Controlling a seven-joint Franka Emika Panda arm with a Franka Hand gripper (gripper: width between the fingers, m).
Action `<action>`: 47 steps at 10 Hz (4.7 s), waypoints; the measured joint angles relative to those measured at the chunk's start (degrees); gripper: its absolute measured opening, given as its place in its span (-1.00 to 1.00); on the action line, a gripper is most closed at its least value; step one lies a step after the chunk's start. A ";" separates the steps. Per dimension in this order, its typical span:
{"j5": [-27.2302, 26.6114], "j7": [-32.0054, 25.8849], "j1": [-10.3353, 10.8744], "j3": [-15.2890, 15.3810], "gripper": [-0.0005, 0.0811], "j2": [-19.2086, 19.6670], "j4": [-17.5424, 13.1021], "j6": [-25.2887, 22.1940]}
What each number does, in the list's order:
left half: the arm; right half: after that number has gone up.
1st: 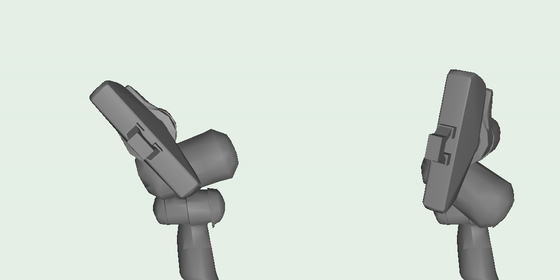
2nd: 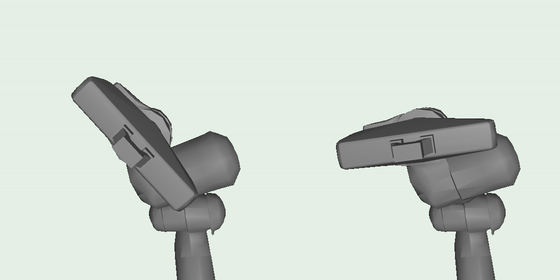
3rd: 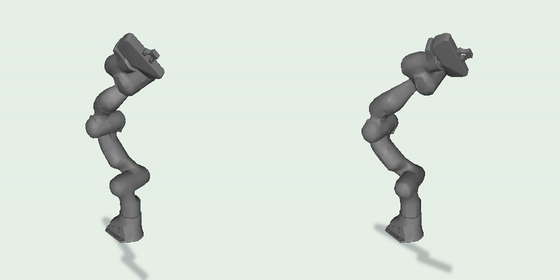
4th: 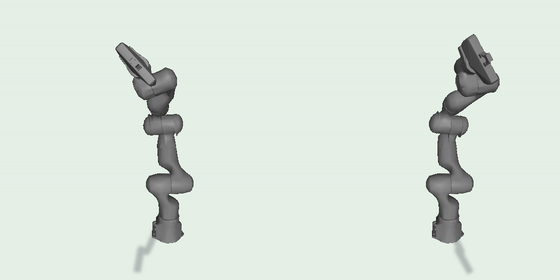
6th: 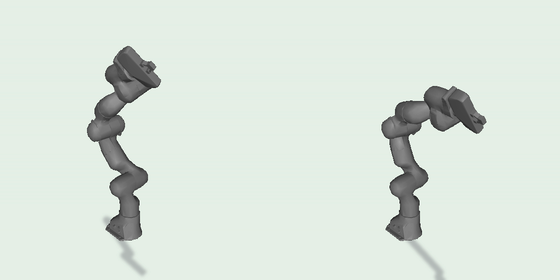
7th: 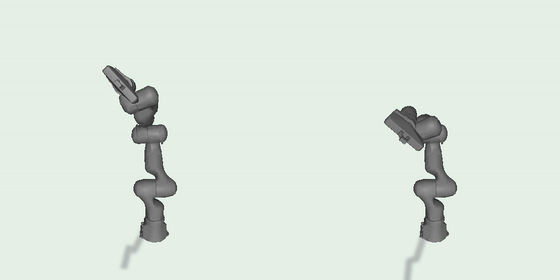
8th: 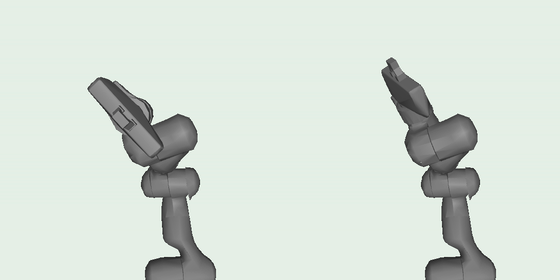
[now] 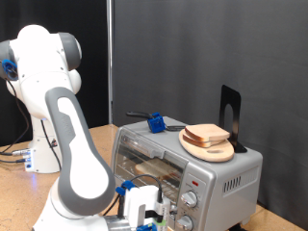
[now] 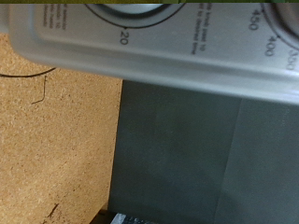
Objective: Make a piece of toast with the oven
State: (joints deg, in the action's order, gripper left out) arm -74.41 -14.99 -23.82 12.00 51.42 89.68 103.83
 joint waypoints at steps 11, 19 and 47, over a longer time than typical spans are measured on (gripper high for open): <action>-1.72 -0.74 1.38 2.00 0.38 0.08 1.34 1.90; -1.83 -0.68 1.56 2.21 -0.49 -0.12 1.77 2.22; 8.12 20.77 -0.10 2.46 0.68 -1.40 1.37 -1.75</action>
State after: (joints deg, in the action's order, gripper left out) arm -66.29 5.78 -23.92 14.46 50.02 91.06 102.07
